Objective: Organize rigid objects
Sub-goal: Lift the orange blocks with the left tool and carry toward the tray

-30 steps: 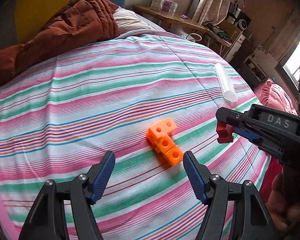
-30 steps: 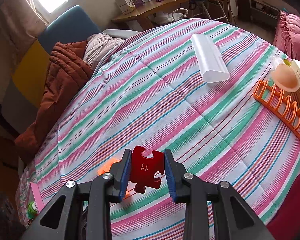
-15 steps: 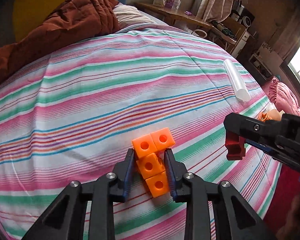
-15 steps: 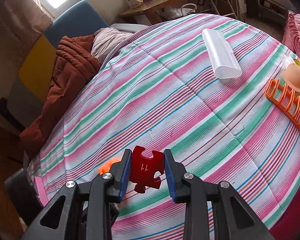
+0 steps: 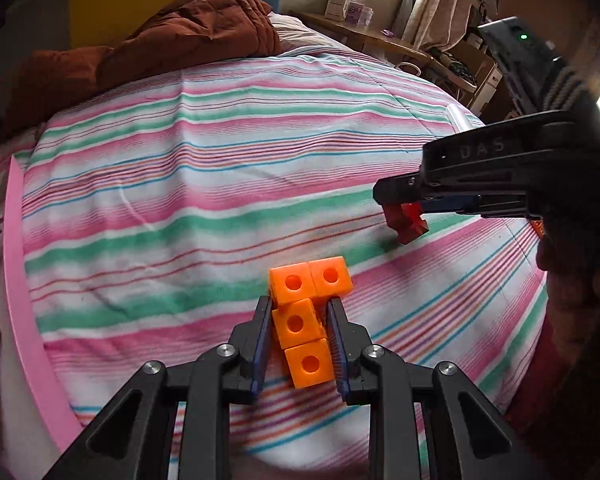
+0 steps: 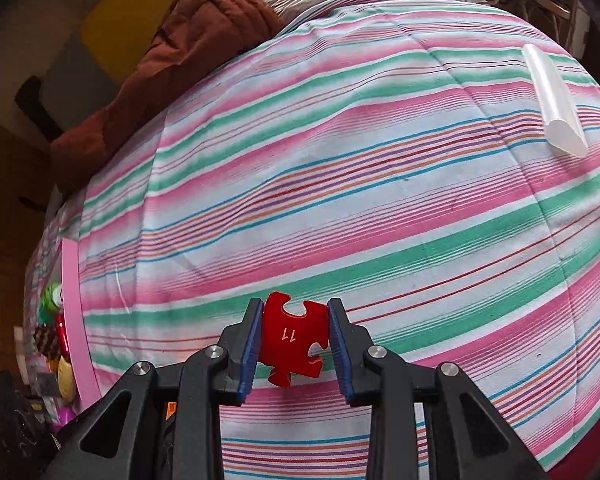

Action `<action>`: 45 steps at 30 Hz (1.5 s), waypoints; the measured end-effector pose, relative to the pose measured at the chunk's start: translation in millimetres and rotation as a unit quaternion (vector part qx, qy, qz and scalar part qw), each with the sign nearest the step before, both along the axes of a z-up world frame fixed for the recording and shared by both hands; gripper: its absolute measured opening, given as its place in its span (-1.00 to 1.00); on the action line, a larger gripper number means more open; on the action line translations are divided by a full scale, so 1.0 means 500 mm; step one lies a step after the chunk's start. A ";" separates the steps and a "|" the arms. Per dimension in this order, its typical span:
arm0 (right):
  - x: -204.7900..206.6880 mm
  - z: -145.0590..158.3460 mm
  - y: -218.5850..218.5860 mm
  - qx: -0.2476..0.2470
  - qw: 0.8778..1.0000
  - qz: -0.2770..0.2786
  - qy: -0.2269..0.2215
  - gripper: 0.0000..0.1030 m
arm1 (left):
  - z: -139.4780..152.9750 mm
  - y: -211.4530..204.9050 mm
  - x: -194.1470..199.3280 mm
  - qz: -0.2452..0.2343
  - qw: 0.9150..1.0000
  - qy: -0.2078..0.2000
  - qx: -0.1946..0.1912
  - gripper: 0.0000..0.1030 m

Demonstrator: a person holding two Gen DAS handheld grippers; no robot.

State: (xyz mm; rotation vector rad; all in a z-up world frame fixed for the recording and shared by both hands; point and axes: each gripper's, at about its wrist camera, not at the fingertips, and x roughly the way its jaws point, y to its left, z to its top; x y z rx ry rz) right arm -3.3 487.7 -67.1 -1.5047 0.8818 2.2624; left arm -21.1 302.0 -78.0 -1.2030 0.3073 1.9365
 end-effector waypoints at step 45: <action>-0.041 -0.027 -0.118 0.163 0.976 0.128 -0.064 -0.36 | 0.043 -0.069 0.069 0.003 0.999 0.051 0.017 -0.48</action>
